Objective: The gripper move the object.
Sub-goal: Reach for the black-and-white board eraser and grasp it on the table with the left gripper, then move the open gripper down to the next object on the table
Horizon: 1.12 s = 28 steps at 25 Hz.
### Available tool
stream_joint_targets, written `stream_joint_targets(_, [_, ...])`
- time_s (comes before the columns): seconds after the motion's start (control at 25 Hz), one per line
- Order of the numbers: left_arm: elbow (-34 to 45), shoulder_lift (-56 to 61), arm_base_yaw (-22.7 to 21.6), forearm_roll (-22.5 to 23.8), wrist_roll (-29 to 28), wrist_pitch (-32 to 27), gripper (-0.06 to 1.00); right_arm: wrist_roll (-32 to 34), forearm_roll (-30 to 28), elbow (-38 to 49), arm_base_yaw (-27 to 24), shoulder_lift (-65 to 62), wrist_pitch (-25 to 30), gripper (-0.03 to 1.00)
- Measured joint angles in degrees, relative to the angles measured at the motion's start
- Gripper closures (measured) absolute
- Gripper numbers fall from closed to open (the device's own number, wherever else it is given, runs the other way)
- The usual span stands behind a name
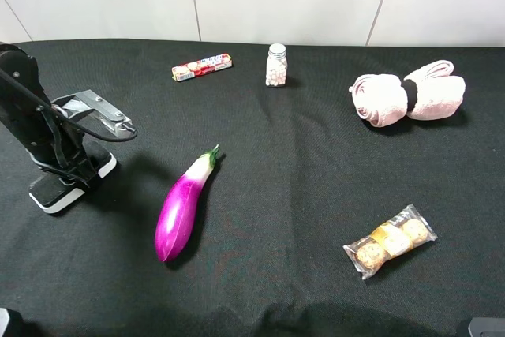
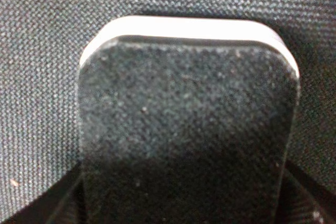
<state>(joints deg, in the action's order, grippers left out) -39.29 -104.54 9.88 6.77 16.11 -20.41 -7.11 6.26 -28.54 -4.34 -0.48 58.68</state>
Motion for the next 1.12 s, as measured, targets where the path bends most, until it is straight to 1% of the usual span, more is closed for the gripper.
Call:
stream_joint_targets(0.2, [0.00,0.56,0.00,0.25,-0.97,0.00,0.26,0.00,0.00,0.00,0.00,0.00,0.00,0.27])
stream_joint_targets(0.28, [0.05,1.31,0.00,1.08,-1.23,0.63,0.26,0.00,0.00,0.00,0.00,0.00,0.00,0.27])
stream_joint_targets(0.44, [0.10,4.60,0.00,1.61,-1.46,0.04,0.26,0.00,0.00,0.00,0.00,0.00,0.00,0.27])
stream_joint_targets(0.64, [0.11,9.07,0.00,1.66,-1.90,-3.27,0.26,0.00,0.00,0.00,0.00,0.00,0.00,0.27])
stream_joint_targets(0.92, [0.16,13.65,0.00,1.52,-5.49,-7.41,0.26,0.00,0.00,0.00,0.00,0.00,0.00,0.27])
stream_joint_targets(1.0, [0.11,14.66,0.00,0.79,-6.28,-8.53,0.26,0.00,0.00,0.00,0.00,0.00,0.00,0.27])
stream_joint_targets(1.12, [-1.50,15.31,0.00,-1.06,-7.11,-12.34,0.26,0.00,0.00,0.00,0.00,0.00,0.00,0.27])
